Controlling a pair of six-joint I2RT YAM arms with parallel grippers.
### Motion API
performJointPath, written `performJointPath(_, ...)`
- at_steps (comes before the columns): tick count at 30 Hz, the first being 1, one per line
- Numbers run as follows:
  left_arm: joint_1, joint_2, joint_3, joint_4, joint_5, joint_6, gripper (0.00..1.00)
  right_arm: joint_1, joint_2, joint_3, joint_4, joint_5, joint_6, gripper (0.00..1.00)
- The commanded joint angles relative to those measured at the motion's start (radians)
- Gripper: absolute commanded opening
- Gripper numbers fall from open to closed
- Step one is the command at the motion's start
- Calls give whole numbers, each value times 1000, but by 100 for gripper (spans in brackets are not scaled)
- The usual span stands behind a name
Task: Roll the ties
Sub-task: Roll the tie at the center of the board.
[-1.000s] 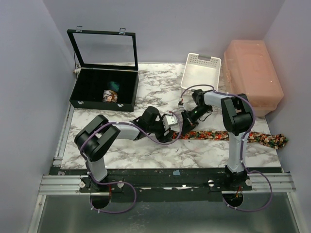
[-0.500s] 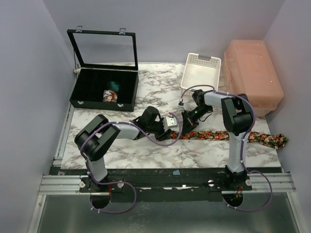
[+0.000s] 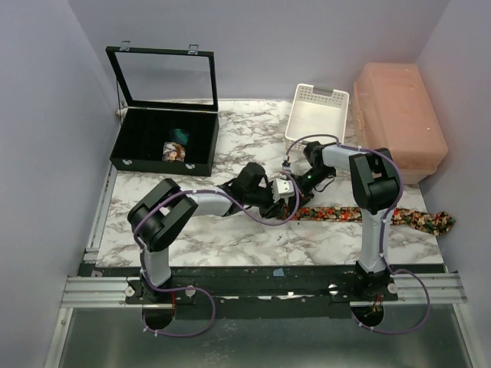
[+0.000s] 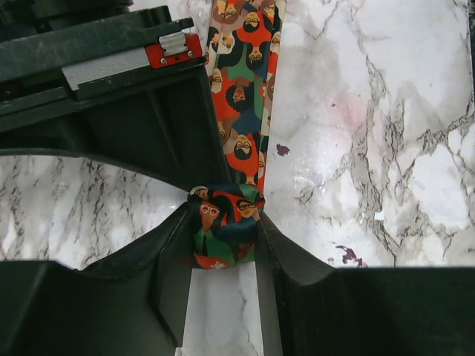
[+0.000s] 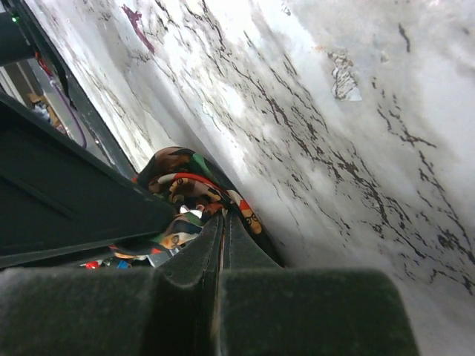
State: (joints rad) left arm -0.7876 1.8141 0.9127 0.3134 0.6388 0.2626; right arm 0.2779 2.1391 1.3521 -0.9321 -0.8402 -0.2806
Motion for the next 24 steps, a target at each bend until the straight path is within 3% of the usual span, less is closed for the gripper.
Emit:
performJointPath(1,-18,77,37,-6,-26,-34,33,1,-1,-10,70,102,-14,1)
performJointPath(11,-24,126,54,-81,-121,24,32,0,-31,22,21,58,-8,2)
performJointPath(20,-24,102,33,-162,-156,60,31,-45,-112,56,-114,-26,-28,41)
performJointPath(24,-26,105,41,-170,-159,58,32,-33,-98,38,-90,-88,34,42)
